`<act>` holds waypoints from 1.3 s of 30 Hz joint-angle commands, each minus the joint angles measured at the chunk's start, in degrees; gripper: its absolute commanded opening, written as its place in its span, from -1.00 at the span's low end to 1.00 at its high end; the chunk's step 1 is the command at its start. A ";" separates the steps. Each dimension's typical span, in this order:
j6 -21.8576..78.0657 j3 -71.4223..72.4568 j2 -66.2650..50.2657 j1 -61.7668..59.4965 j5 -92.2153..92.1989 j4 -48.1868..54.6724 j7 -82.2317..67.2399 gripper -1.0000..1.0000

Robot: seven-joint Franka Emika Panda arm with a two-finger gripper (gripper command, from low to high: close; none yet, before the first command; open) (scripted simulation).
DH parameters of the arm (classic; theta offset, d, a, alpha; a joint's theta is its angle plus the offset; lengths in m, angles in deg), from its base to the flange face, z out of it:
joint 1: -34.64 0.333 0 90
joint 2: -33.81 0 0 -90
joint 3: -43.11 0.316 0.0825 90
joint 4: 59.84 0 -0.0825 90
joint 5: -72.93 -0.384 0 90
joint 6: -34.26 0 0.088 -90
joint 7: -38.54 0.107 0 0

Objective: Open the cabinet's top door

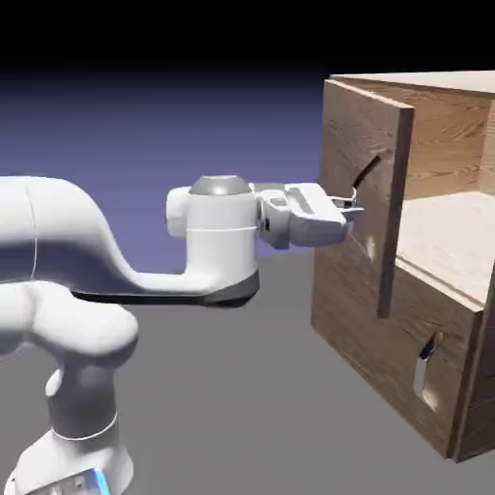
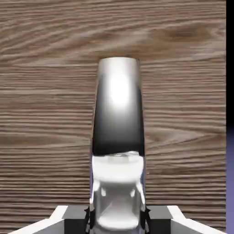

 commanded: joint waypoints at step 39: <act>35.79 80.48 14.40 -14.90 -86.49 -8.70 -12.72 -1.00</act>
